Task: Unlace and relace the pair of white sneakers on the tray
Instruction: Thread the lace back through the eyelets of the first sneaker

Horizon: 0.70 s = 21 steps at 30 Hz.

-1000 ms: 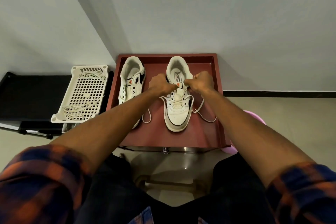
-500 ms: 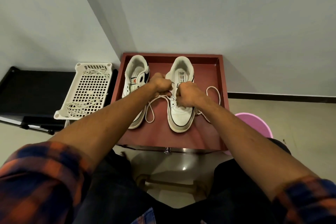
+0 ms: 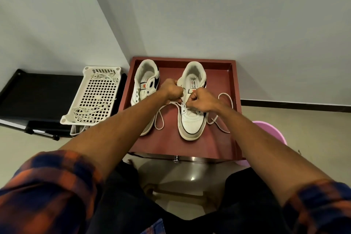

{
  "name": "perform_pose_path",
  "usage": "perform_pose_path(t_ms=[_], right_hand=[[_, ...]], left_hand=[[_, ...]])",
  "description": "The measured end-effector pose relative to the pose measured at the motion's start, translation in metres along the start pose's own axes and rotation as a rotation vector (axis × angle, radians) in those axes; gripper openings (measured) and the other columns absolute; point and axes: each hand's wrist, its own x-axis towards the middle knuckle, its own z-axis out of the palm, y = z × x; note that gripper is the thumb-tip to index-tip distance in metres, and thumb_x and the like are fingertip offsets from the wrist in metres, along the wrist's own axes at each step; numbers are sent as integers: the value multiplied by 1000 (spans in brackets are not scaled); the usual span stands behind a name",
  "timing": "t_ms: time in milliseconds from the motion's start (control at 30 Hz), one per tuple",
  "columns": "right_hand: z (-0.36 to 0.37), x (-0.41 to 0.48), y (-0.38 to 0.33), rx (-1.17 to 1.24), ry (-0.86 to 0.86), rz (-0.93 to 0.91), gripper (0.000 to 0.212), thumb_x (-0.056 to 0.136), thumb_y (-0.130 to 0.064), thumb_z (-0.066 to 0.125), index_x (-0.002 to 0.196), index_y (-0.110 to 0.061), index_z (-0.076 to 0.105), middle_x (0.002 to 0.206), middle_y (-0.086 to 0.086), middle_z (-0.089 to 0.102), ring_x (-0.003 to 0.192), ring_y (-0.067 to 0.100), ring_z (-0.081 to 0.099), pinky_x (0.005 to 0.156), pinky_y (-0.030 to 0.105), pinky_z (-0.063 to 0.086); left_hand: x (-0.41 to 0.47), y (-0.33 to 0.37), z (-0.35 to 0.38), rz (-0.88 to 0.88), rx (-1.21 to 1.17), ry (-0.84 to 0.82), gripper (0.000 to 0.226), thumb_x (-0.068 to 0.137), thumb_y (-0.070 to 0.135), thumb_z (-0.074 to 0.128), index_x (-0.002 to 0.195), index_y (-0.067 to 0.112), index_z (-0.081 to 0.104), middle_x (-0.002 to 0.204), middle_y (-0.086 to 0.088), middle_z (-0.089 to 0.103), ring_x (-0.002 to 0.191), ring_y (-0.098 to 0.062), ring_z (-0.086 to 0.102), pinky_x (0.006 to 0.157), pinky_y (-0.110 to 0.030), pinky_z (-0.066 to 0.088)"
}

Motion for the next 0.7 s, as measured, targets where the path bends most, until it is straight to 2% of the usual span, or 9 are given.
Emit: perform_pose_path(t_ms=[67, 167, 233, 300, 367, 500, 567, 633, 700], right_hand=[[3, -3, 1, 88, 24, 19, 18, 81, -15, 74, 64, -15, 77, 64, -2, 74, 59, 6, 67, 62, 27, 55], [1, -5, 6, 177, 40, 17, 18, 81, -9, 71, 64, -9, 75, 61, -1, 70, 53, 4, 60, 55, 21, 49], [-1, -4, 12, 233, 29, 4, 17, 80, -7, 68, 64, -4, 72, 58, 3, 65, 53, 7, 57, 57, 25, 47], [-1, -3, 15, 342, 21, 19, 18, 78, -8, 63, 64, 3, 67, 53, 5, 60, 50, 12, 51, 52, 25, 43], [2, -2, 11, 415, 3, 39, 19, 76, -10, 57, 60, -1, 60, 52, 6, 53, 48, 13, 45, 45, 21, 37], [-2, 7, 2, 169, -85, 2, 32, 88, -26, 70, 65, -6, 62, 60, 8, 53, 49, 11, 45, 52, 25, 38], [-4, 10, 2, 85, -132, -33, 40, 92, -29, 72, 59, -13, 55, 58, 5, 53, 50, 10, 45, 52, 24, 39], [-9, 10, 4, 56, -178, -43, 43, 91, -23, 72, 54, -18, 50, 55, 2, 50, 51, 11, 44, 54, 27, 39], [-11, 10, 8, 124, -233, -24, 41, 88, -10, 68, 52, -17, 50, 51, 0, 47, 49, 11, 41, 52, 28, 36]], left_hand=[[0, -1, 0, 14, 18, 8, 26, 82, -14, 56, 81, 11, 63, 86, -16, 68, 63, -34, 69, 71, -48, 62], [1, -5, -1, 34, 98, 15, 22, 81, -8, 58, 91, 10, 67, 90, -18, 72, 71, -36, 73, 72, -53, 61], [-1, -3, 0, 52, 152, 48, 25, 80, 0, 60, 102, 9, 70, 92, -15, 74, 73, -33, 74, 71, -46, 62], [-6, 0, 2, 85, 240, 99, 30, 81, 9, 63, 109, 10, 71, 97, -10, 73, 80, -27, 72, 68, -32, 59], [-9, 2, 2, 88, 264, 114, 31, 82, 11, 63, 112, 10, 70, 100, -9, 73, 83, -24, 70, 63, -28, 53], [-8, 2, 1, 67, 260, 107, 31, 82, 7, 62, 111, 8, 70, 97, -11, 73, 68, -21, 68, 48, -23, 50], [-7, 3, 0, 66, 270, 116, 29, 82, 8, 62, 110, 8, 69, 95, -11, 73, 63, -18, 66, 42, -20, 47], [-6, 3, 3, 69, 288, 110, 29, 80, 10, 63, 109, 8, 69, 95, -9, 73, 67, -19, 67, 47, -22, 49], [-8, 4, 7, 74, 308, 114, 32, 79, 12, 64, 111, 10, 69, 96, -9, 73, 77, -23, 70, 58, -26, 53]])
